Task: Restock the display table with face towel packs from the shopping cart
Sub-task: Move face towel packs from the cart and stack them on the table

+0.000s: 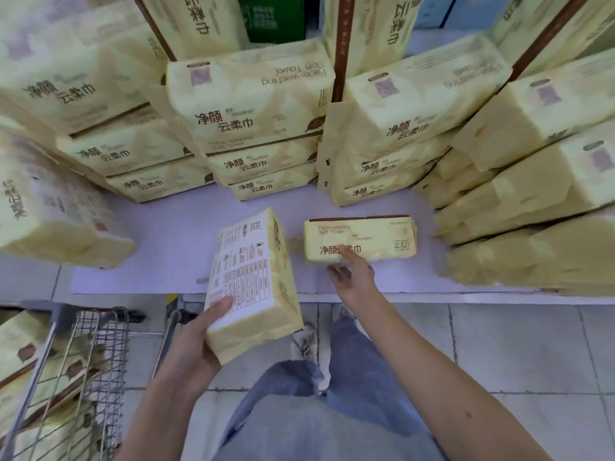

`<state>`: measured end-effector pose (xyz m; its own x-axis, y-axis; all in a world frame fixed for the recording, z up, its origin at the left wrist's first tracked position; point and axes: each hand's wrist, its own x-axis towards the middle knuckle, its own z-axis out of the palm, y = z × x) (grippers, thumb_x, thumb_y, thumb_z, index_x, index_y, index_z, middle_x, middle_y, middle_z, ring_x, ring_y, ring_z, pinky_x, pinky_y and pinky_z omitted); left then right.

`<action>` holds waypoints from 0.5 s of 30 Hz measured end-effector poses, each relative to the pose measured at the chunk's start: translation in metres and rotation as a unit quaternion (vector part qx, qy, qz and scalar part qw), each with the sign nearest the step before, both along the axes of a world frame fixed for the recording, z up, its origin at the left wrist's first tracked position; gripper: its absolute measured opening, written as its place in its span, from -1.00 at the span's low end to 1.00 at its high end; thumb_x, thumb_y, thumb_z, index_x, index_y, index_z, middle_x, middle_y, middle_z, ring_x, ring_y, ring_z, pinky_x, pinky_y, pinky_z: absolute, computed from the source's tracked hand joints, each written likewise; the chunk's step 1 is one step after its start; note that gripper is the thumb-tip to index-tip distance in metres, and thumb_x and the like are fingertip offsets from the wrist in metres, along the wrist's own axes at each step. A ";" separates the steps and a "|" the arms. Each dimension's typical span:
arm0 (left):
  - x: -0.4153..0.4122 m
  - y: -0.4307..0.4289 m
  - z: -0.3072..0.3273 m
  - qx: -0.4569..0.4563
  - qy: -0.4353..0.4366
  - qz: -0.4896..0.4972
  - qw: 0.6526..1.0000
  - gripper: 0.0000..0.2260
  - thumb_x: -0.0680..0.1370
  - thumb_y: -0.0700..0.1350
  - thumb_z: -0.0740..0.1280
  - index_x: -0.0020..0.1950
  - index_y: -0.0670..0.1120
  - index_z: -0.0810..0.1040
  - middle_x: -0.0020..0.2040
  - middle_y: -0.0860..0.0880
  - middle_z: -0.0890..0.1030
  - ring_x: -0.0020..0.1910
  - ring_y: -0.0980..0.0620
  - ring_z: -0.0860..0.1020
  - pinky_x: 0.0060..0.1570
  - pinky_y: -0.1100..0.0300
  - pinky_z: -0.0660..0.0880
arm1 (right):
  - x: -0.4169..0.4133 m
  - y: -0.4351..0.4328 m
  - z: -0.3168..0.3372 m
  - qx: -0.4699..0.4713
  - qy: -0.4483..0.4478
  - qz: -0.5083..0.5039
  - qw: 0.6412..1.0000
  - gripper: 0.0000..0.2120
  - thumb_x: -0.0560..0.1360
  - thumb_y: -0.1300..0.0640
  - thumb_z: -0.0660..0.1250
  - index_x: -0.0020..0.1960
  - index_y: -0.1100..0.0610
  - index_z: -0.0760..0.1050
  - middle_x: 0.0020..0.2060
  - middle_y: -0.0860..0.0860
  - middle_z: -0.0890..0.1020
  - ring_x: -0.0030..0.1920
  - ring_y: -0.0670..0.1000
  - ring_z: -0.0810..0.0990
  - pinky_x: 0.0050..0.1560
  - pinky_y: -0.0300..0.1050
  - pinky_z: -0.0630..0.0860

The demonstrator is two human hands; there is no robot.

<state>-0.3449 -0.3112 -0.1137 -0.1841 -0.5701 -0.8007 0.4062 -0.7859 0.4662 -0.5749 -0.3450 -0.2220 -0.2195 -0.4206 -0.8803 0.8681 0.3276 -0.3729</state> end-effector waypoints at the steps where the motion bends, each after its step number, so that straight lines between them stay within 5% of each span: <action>1: -0.003 -0.002 0.000 0.002 0.001 0.003 1.000 -0.20 -0.11 0.00 0.68 0.09 -0.13 0.57 -0.03 -0.11 0.70 -0.19 -0.02 0.68 -0.34 0.12 0.62 | -0.003 -0.002 0.004 0.008 -0.018 0.016 1.000 -0.44 0.37 0.31 0.45 0.32 0.22 0.35 0.11 0.20 0.58 -0.06 0.13 0.57 -0.38 -0.13 0.58; 4: -0.013 -0.007 0.001 0.006 0.006 0.029 1.000 -0.64 0.31 -0.09 0.41 0.09 -0.13 0.57 -0.06 -0.10 0.70 -0.22 0.00 0.68 -0.33 0.13 0.62 | -0.028 -0.002 0.014 0.011 -0.070 0.064 0.995 -0.65 0.41 0.09 0.42 0.13 0.19 0.46 0.00 0.17 0.53 -0.06 0.14 0.53 -0.18 -0.04 0.50; 7: -0.020 -0.012 0.001 0.011 -0.003 0.048 0.999 -0.67 0.27 -0.08 0.46 0.01 -0.14 0.64 -0.01 -0.12 0.69 -0.20 -0.01 0.68 -0.29 0.11 0.63 | -0.072 -0.001 0.026 0.062 -0.086 0.068 0.992 -0.38 0.35 -0.19 0.42 0.26 0.12 0.36 0.22 0.19 0.37 0.20 0.23 0.43 0.08 0.14 0.44; 10: -0.029 -0.015 0.002 0.016 -0.016 0.062 0.998 -0.83 0.45 -0.15 0.29 -0.06 -0.13 0.65 -0.11 -0.09 0.71 -0.27 0.02 0.68 -0.36 0.15 0.62 | -0.121 -0.012 0.026 0.111 -0.065 0.084 0.988 -0.39 0.40 -0.29 0.32 0.17 0.18 0.37 0.27 0.17 0.46 0.14 0.19 0.48 0.08 0.15 0.44; 12: -0.037 -0.016 0.002 0.018 -0.023 0.071 0.997 -0.79 0.56 -0.19 0.19 -0.07 -0.15 0.63 -0.19 -0.06 0.71 -0.32 0.04 0.67 -0.38 0.16 0.61 | -0.139 -0.021 0.019 0.149 -0.075 0.121 0.979 -0.18 0.26 -0.42 0.34 0.21 0.22 0.41 0.15 0.25 0.56 0.11 0.28 0.54 0.11 0.24 0.45; 15: -0.048 -0.020 0.004 0.020 -0.018 0.071 0.997 -0.83 0.58 -0.18 0.17 0.02 -0.12 0.55 -0.19 -0.05 0.71 -0.30 0.05 0.67 -0.38 0.18 0.61 | -0.143 -0.037 0.016 0.176 -0.059 0.248 0.951 -0.26 0.30 -0.45 0.26 0.03 0.22 0.57 -0.09 0.22 0.67 0.04 0.26 0.61 0.12 0.26 0.49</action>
